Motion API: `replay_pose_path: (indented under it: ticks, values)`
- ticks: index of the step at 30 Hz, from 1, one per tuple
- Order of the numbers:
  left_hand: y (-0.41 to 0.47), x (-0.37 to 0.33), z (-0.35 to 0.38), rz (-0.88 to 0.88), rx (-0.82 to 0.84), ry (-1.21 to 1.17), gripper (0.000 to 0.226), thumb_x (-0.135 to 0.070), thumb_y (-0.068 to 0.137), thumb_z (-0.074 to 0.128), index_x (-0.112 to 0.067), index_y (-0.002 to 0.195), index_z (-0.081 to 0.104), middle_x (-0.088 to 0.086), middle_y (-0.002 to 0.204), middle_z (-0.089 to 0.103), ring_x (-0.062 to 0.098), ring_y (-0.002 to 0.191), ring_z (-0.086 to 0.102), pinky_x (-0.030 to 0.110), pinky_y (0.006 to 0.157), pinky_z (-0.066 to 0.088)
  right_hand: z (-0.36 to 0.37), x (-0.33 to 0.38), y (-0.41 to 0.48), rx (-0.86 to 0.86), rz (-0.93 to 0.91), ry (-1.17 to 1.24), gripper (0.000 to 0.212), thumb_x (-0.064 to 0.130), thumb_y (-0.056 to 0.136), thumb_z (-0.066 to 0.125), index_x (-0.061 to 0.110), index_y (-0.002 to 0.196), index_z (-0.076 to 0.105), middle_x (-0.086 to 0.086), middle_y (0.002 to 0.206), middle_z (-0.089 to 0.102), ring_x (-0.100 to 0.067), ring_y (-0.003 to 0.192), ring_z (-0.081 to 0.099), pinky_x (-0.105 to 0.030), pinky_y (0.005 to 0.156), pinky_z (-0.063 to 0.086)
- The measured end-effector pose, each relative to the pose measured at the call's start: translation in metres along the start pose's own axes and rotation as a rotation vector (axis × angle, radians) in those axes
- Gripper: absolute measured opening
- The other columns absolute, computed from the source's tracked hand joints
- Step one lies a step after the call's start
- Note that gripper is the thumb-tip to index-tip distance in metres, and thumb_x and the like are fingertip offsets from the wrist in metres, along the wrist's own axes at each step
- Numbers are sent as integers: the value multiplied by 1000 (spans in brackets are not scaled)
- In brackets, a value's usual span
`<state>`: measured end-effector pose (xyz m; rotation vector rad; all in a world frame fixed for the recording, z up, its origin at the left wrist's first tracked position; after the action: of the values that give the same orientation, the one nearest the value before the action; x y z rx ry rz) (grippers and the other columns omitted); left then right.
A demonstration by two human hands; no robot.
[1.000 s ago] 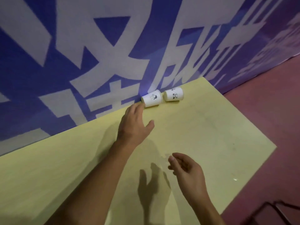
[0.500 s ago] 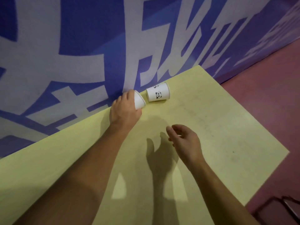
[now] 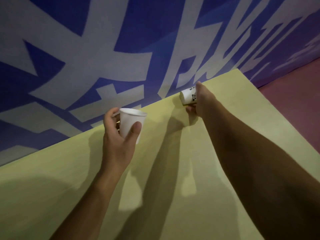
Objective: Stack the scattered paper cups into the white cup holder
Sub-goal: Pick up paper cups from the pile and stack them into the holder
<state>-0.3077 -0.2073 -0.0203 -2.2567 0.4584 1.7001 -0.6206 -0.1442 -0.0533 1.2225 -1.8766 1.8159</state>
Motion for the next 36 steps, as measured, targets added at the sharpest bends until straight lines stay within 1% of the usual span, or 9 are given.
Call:
replay_pose_path:
  ticks: [5,8,10,13,18,24,30,34,36]
  values:
    - [-7,0,-19,33,1,30,67,-55,88,66,-41,148,39,-14,133,57,8,105,65,16,62,56,-5,-10,-23,-125,-129,-64,66,65,80,74,15,122,63,-1,110,69,-23,97,68,-39,89,61]
    - [-17,-2,-38,47,-10,-36,62,-50,85,73,-41,139,45,-27,125,58,5,103,66,21,66,59,-12,-29,-75,-171,-461,-197,72,62,79,79,15,130,59,0,119,68,-20,102,67,-28,80,57]
    - [-27,-4,-56,62,-36,-78,59,-45,82,78,-43,132,47,-30,123,59,3,103,66,23,72,60,-12,-48,-117,-110,-680,-296,63,59,80,81,22,126,60,9,112,68,-12,101,67,-19,73,51]
    - [-45,-4,-92,84,-60,-101,59,-47,81,80,-46,129,45,-26,128,58,4,106,66,21,74,59,-5,-85,-178,54,-834,-362,54,54,78,85,33,122,61,22,108,68,0,99,64,-20,72,54]
    - [-91,1,-178,140,-140,-144,55,-51,84,69,-41,133,44,-27,128,57,7,113,62,15,84,52,33,-142,-285,277,-925,-355,57,61,73,74,37,123,62,24,118,68,-4,106,65,-12,74,49]
    - [-156,10,-305,209,-241,-195,56,-35,79,80,-37,127,50,-5,123,61,27,108,64,40,91,53,99,-208,-405,421,-935,-317,44,40,80,79,36,122,64,14,121,70,-12,109,66,-29,81,54]
    - [-212,19,-414,194,-252,-138,77,-37,70,84,-30,138,49,-11,131,63,22,122,64,24,96,52,149,-267,-502,488,-946,-333,51,40,74,87,27,119,67,9,117,72,-18,103,68,-51,87,57]
    - [-234,23,-469,208,-270,-60,75,-41,70,83,-21,137,55,-5,134,64,22,123,64,25,92,55,177,-295,-544,552,-962,-334,51,35,73,92,30,118,68,8,117,72,-19,104,69,-54,88,56]
    - [-242,25,-492,226,-296,-32,71,-39,69,85,-26,133,56,-7,130,66,20,120,66,26,90,56,189,-306,-557,594,-961,-343,52,36,72,92,39,117,67,11,118,73,-16,104,69,-49,89,57]
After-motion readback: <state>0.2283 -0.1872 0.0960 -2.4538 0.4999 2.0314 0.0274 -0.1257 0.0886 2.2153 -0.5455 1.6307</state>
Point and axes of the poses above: each hand's wrist, its own y-axis towards the middle knuckle, its own z-axis out of the palm, x = y × z, the point moved 3 cm from there along y, towards the middle knuckle
